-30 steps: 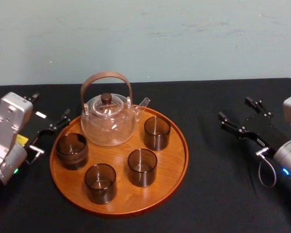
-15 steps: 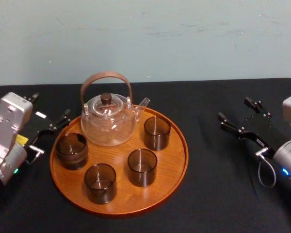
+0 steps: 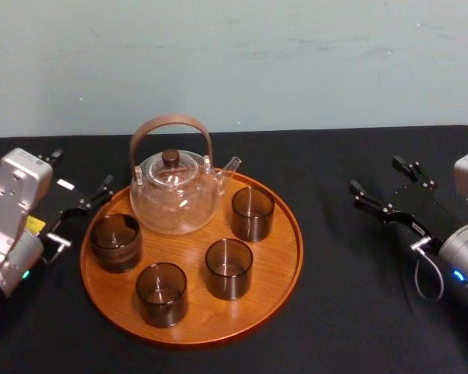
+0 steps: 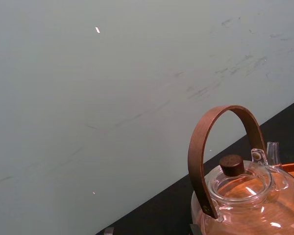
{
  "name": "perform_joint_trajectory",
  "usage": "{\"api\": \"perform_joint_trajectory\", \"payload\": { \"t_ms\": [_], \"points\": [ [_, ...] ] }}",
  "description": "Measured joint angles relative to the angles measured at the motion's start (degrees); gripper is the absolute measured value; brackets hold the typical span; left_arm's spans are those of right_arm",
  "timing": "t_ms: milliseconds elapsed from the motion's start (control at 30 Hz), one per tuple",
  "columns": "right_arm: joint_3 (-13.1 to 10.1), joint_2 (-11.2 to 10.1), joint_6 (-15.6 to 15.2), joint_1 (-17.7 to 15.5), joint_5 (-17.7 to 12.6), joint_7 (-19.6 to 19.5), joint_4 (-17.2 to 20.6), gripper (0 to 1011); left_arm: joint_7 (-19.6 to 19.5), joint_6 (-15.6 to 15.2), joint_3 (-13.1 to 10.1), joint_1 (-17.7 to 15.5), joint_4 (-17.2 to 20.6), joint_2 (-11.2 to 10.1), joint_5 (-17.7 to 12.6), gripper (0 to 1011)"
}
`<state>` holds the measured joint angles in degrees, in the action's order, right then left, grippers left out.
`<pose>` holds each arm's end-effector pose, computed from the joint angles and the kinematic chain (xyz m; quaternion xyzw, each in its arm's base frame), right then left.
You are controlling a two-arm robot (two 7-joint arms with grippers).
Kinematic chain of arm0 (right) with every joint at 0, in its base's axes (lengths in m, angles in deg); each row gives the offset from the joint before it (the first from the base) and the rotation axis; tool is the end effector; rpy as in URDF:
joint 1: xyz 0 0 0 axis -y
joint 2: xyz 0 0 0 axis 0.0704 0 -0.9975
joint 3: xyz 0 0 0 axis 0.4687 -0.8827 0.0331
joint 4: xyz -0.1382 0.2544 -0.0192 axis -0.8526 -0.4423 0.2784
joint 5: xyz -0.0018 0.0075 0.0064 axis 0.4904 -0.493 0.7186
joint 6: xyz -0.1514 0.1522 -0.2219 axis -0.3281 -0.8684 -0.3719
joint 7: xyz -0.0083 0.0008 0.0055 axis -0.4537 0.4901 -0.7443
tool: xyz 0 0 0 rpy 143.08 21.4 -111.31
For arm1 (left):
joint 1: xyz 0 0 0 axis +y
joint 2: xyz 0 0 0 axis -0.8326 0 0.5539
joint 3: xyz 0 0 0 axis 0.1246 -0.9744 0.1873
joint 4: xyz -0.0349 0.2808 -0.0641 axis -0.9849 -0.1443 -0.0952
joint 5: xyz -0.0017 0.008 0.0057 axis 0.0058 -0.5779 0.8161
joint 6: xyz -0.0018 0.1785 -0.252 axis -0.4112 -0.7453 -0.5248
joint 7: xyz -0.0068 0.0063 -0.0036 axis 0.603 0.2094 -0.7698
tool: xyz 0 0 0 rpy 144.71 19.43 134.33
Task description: Pick up the glass from the table and place it on the tray.
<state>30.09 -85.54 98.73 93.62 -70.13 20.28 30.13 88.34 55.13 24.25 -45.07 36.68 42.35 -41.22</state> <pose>0.3585 -0.0967 -0.3184 -0.0596 -0.0715 -0.5220 0.8478 0.3581 0.0827 -0.3022 0.1414 -0.1325 0.5799 0.7913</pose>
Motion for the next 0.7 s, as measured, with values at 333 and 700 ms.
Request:
{"api": "perform_joint_trajectory", "payload": {
  "t_ms": [333,700],
  "points": [
    [0.00,0.00,0.00,0.00,-0.01,0.02,0.01,1003,0.00,0.00,0.00,0.00,0.00,0.00,0.00,1001],
    [0.00,0.00,0.00,0.00,-0.01,0.02,0.01,1002,0.00,0.00,0.00,0.00,0.00,0.00,0.00,1001]
  ]
}}
